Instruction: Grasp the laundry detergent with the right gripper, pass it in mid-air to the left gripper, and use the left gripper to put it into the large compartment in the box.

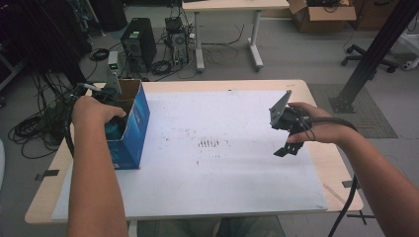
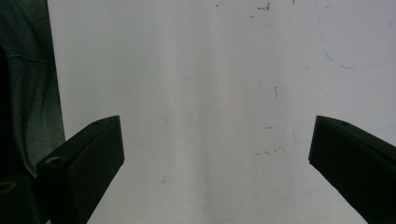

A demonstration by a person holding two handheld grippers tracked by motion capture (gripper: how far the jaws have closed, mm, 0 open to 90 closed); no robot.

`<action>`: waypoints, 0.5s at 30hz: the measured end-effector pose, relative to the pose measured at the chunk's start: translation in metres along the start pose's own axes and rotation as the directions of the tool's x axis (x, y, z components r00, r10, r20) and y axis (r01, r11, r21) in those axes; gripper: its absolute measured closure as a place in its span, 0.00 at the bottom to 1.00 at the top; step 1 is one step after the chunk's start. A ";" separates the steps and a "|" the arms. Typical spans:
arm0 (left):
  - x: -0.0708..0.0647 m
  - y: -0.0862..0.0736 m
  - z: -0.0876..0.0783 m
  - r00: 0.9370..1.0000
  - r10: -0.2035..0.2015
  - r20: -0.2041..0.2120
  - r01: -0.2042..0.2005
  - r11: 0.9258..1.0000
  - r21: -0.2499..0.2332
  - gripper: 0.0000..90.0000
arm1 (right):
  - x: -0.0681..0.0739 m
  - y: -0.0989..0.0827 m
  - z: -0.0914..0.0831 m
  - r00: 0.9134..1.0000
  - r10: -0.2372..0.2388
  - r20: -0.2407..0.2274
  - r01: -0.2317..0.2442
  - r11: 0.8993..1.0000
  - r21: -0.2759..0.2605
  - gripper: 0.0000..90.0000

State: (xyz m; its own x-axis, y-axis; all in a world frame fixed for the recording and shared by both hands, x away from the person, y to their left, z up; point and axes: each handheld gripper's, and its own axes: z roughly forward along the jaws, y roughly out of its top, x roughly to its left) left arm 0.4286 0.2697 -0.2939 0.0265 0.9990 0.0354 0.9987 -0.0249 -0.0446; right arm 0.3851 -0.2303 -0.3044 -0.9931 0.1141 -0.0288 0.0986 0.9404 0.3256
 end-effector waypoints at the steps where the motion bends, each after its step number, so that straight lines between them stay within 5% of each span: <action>1: 0.000 0.000 0.000 1.000 -0.001 0.000 0.001 1.000 -0.001 0.43 | 0.000 0.000 0.000 1.000 0.001 -0.001 -0.001 1.000 -0.009 0.04; 15: 0.000 -0.003 0.002 1.000 -0.004 0.001 0.004 1.000 -0.008 0.43 | 0.002 -0.001 -0.002 1.000 -0.001 0.003 0.001 1.000 -0.014 0.04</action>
State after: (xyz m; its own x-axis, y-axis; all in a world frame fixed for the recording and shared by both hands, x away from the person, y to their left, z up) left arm 0.4260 0.2702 -0.2957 0.0223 0.9991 0.0349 0.9991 -0.0211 -0.0364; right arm 0.3825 -0.2315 -0.3029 -0.9930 0.1138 -0.0325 0.0963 0.9361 0.3384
